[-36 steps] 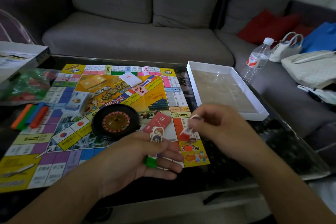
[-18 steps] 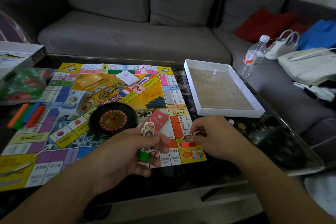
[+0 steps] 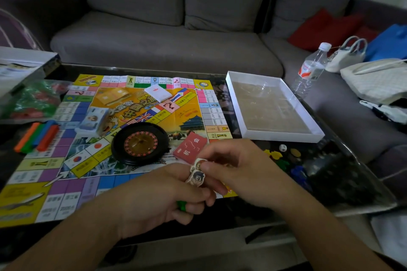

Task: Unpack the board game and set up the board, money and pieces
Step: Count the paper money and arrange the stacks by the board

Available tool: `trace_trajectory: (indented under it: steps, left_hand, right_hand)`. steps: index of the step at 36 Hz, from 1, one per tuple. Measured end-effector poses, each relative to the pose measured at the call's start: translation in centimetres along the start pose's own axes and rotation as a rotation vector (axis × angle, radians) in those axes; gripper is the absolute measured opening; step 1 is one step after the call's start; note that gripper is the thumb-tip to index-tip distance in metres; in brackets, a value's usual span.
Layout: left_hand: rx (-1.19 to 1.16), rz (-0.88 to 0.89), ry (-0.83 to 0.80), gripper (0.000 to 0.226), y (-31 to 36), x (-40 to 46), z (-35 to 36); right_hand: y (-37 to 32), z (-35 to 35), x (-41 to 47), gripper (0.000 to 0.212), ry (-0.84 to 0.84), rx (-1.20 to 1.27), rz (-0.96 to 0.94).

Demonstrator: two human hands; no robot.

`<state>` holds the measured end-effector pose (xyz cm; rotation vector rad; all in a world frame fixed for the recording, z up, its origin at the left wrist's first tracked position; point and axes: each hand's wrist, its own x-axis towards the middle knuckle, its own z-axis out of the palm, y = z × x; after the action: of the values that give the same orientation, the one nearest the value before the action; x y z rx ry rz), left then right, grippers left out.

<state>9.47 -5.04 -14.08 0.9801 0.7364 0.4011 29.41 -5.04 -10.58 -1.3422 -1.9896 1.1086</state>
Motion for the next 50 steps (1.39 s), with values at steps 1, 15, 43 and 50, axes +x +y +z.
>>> trace_trajectory:
  steps: [1, 15, 43, 50]
  left_hand:
    - [-0.019, -0.009, 0.005, 0.034, -0.1, 0.1, 0.0]
    - [-0.085, 0.002, 0.3, 0.017, -0.2, 1.3, -1.0]
    - [-0.047, 0.014, 0.281, 0.014, -0.1, 0.6, -0.2]
    - [0.215, 0.026, 0.093, 0.027, 0.1, 0.1, 0.5]
  right_hand:
    - [0.1, 0.0, 0.0, 0.012, 0.017, 0.011, 0.005]
    - [3.2, -6.1, -1.4, 0.009, 0.038, -0.47, 0.253]
    - [4.0, -6.8, -2.4, 0.03, -0.026, -0.696, 0.475]
    - [1.0, -4.2, -2.2, 0.023, 0.116, -0.356, 0.049]
